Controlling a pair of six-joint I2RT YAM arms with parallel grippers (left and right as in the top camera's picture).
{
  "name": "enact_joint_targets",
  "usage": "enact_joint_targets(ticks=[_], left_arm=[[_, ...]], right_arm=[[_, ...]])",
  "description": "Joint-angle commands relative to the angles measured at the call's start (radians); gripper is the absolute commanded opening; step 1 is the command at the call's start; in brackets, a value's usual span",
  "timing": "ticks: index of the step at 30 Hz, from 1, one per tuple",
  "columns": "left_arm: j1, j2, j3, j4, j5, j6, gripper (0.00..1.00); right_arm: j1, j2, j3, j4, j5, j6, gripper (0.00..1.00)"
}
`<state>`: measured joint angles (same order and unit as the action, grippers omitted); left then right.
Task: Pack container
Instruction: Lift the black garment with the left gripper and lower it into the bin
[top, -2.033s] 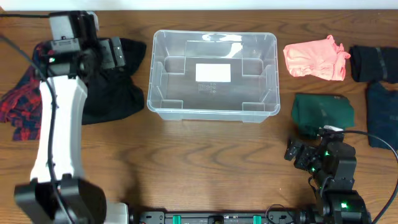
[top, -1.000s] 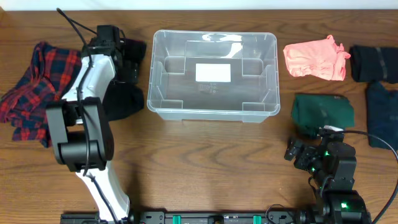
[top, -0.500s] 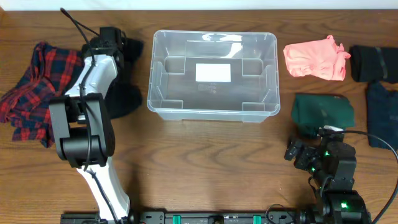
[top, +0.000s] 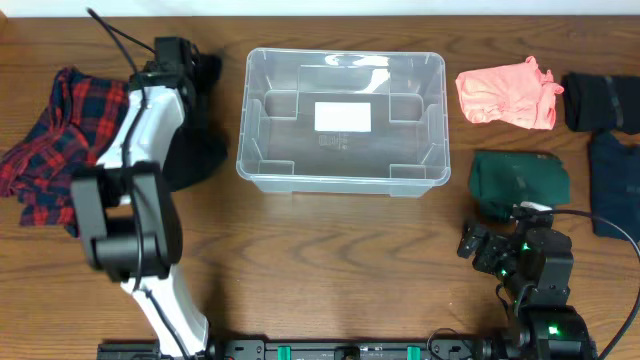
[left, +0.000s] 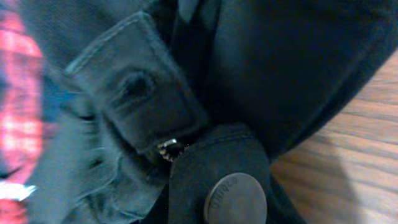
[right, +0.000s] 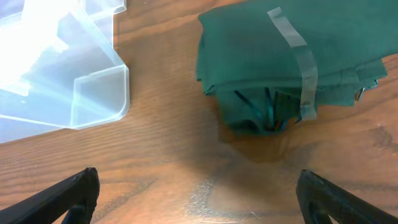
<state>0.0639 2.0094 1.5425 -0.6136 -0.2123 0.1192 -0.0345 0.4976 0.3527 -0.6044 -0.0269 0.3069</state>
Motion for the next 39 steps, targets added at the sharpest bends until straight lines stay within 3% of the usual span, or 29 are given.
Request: enact_joint_targets(ticks=[1,5,10,17,23,28,39], left_arm=[[0.004,-0.209,0.029,0.009,-0.018,-0.026,0.06],[0.003,-0.353,0.031,0.000,-0.017,0.011,0.06],[-0.038,-0.491,0.031,-0.021,0.011,0.173,0.06],[-0.272,-0.586,0.031,-0.011,0.153,0.436,0.06],[-0.499,-0.548,0.030,0.059,0.149,0.612,0.06],[-0.603,-0.462,0.030,0.076,0.149,0.800,0.07],[-0.714,-0.286,0.030,0.050,0.150,0.850,0.06]], right_arm=[[-0.006,0.000,0.010,0.001,-0.003,0.011,0.99],[-0.006,0.000,0.010,0.001,-0.003,0.011,0.99],[-0.006,0.000,0.010,0.001,-0.003,0.011,0.99],[-0.006,0.000,0.010,0.001,-0.003,0.011,0.99],[-0.006,0.000,0.010,0.001,-0.003,0.011,0.99],[-0.006,0.000,0.010,0.001,-0.003,0.011,0.99],[-0.006,0.000,0.010,0.001,-0.003,0.011,0.99]])
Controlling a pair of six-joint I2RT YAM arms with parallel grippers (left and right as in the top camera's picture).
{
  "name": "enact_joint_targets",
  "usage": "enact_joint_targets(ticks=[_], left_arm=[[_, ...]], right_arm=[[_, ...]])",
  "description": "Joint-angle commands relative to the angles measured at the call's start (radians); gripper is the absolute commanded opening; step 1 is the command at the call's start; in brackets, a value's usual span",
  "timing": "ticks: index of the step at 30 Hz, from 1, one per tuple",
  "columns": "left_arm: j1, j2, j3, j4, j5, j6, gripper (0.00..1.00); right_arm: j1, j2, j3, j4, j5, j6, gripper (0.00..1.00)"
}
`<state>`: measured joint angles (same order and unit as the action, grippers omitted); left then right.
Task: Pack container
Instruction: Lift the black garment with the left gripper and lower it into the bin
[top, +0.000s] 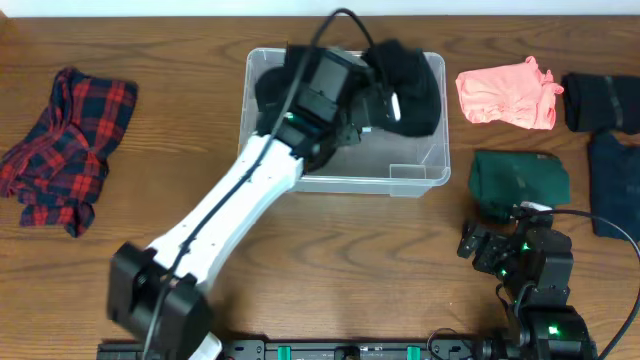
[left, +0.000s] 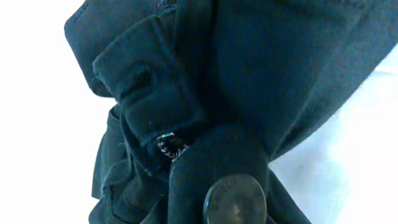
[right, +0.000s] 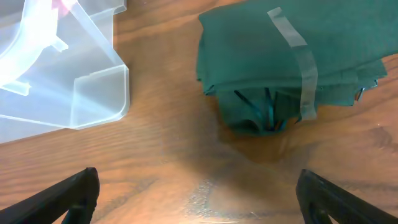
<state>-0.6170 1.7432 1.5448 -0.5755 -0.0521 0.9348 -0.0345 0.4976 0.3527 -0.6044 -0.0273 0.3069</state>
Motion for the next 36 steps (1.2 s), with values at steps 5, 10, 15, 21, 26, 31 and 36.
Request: enact_joint_targets(ticks=[5,10,15,21,26,31,36], left_arm=[[-0.063,0.006,0.019,-0.034,-0.005,0.041,0.06],[-0.062,0.030,0.012,-0.037,0.012,0.068,0.06],[-0.057,0.058,0.012,-0.024,0.011,0.112,0.17],[-0.038,0.058,0.012,0.045,-0.015,0.112,0.91],[-0.034,0.055,0.013,0.138,-0.113,0.111,0.93],[-0.033,0.022,0.013,0.238,-0.188,0.072,0.99],[0.005,-0.054,0.014,0.289,-0.271,-0.274,0.98]], right_arm=[[-0.006,0.000,0.010,0.001,-0.003,0.011,0.99],[-0.006,0.000,0.010,0.001,-0.003,0.011,0.99],[-0.006,0.000,0.010,0.001,-0.003,0.011,0.99],[-0.006,0.000,0.010,0.001,-0.003,0.011,0.99],[-0.006,0.000,0.010,0.001,-0.003,0.011,0.99],[-0.006,0.000,0.010,0.001,-0.003,0.011,0.99],[-0.006,0.000,0.010,0.001,-0.003,0.011,0.99]])
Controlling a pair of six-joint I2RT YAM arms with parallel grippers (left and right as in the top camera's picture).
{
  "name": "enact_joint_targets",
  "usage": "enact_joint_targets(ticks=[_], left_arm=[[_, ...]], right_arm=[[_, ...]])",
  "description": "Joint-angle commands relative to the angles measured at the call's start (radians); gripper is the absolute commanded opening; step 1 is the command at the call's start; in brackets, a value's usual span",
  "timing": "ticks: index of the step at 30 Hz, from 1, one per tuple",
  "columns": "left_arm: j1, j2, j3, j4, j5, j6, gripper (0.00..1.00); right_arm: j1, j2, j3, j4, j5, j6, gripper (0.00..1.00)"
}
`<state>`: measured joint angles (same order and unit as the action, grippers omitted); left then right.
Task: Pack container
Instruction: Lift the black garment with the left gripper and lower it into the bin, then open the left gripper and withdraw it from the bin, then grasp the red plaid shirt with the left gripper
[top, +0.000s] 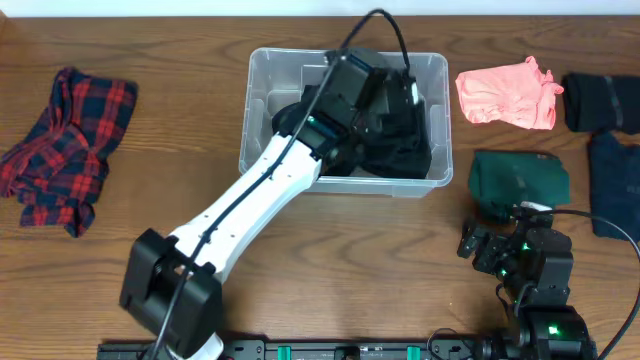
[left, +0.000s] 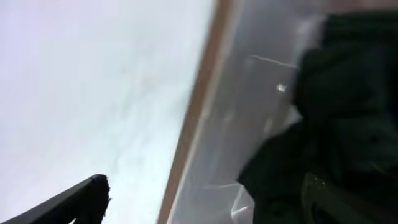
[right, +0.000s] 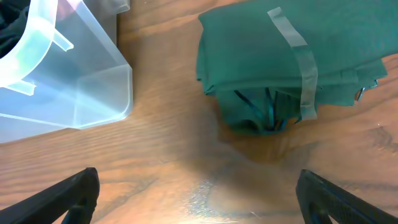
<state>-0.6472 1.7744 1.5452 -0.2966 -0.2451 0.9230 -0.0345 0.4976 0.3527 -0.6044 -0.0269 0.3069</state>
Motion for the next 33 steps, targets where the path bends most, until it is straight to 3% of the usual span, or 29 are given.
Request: enact_joint_targets(ticks=[1,4,5,9,12,19,26,33], left_arm=[[0.049,-0.103,0.014,0.002,-0.078,-0.383,0.98],[0.093,-0.158,0.014,-0.086,-0.071,-0.721,0.98],[0.102,-0.170,0.014,-0.118,-0.053,-0.769,0.98],[0.128,-0.211,0.014,-0.262,0.071,-0.813,0.98],[0.142,-0.226,0.014,-0.306,0.072,-0.825,0.98],[0.357,-0.266,0.014,-0.467,0.069,-1.094,0.98],[0.624,-0.206,0.010,-0.555,-0.075,-0.966,0.98],[0.730,-0.010,0.010,-0.530,-0.173,-0.886,0.98]], right_arm=[[-0.006,0.000,0.010,0.001,-0.003,0.011,0.99],[-0.006,0.000,0.010,0.001,-0.003,0.011,0.99],[-0.006,0.000,0.010,0.001,-0.003,0.011,0.99],[-0.006,0.000,0.010,0.001,-0.003,0.011,0.99],[-0.006,0.000,0.010,0.001,-0.003,0.011,0.99],[-0.006,0.000,0.010,0.001,-0.003,0.011,0.99],[-0.006,0.000,0.010,0.002,-0.003,0.011,0.99],[-0.006,0.000,0.010,0.001,-0.003,0.011,0.99]])
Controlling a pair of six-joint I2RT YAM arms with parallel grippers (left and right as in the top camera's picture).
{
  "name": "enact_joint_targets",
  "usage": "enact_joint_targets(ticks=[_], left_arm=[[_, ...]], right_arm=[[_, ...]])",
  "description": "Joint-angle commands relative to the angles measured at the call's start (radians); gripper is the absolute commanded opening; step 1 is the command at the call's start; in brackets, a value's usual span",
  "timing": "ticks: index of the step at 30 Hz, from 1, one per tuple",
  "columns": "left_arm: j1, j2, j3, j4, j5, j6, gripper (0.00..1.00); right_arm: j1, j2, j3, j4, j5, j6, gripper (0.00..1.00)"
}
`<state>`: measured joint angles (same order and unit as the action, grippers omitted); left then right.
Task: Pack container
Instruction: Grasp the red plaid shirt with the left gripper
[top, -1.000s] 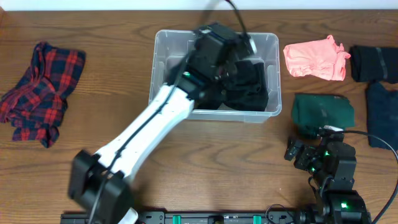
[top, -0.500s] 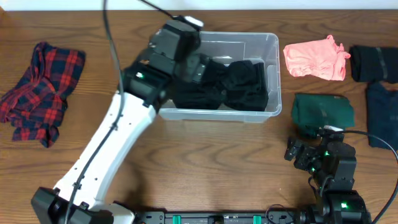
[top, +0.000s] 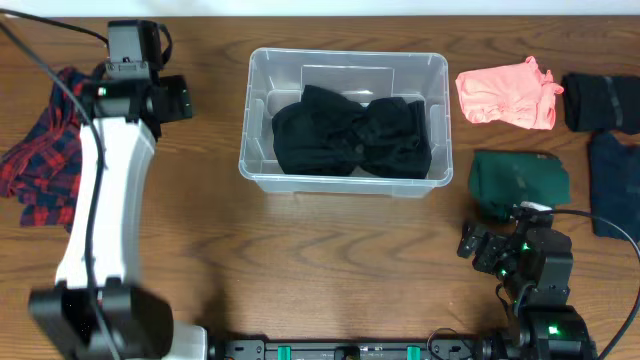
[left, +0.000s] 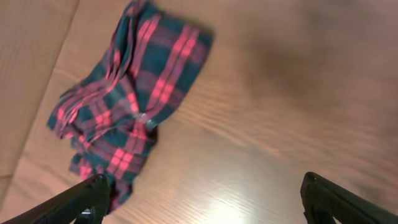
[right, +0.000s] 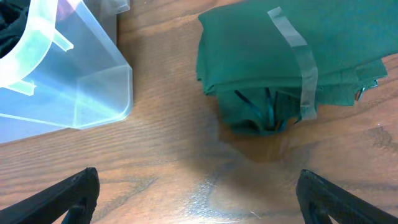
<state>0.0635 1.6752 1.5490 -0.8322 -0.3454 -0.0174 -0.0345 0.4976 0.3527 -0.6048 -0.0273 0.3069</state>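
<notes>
The clear plastic container (top: 258, 100) stands at the back middle of the table, and a black garment (top: 350, 135) lies bunched inside it. My left gripper (top: 172, 98) is at the far left, open and empty (left: 202, 196). It hovers just right of the red plaid shirt (top: 40, 150), which shows crumpled in the left wrist view (left: 124, 118). My right gripper (top: 480, 250) rests open near the front right (right: 199, 196). It faces a folded green garment (right: 280, 68) bound with tape.
Right of the container lie a pink garment (top: 505, 92), the green bundle (top: 520, 180), a black folded piece (top: 600, 100) and a navy piece (top: 615, 180). The container's corner (right: 93, 93) shows left in the right wrist view.
My left arm has moved from over the container to the far left, beside the plaid shirt. The black garment stays in the container. The right arm has not moved.
My left gripper was shut on the black garment at the far left beside the plaid shirt. Then it held the garment over the container. Then it stood open there with the garment lying inside. Now it is back at the left, empty.
</notes>
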Motion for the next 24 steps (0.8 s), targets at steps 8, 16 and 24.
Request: enact_joint_targets(ticks=[8,16,24], left_arm=[[0.053,0.309,0.006,0.103,-0.195,0.159,0.98],[0.124,0.435,0.005,0.200,-0.224,0.224,0.98],[0.205,0.515,0.005,0.299,-0.258,0.298,0.98]], right_arm=[[-0.006,0.000,0.010,0.002,-0.003,0.011,0.99],[-0.006,0.000,0.010,0.002,-0.003,0.011,0.99],[-0.006,0.000,0.010,0.002,-0.003,0.011,0.99]])
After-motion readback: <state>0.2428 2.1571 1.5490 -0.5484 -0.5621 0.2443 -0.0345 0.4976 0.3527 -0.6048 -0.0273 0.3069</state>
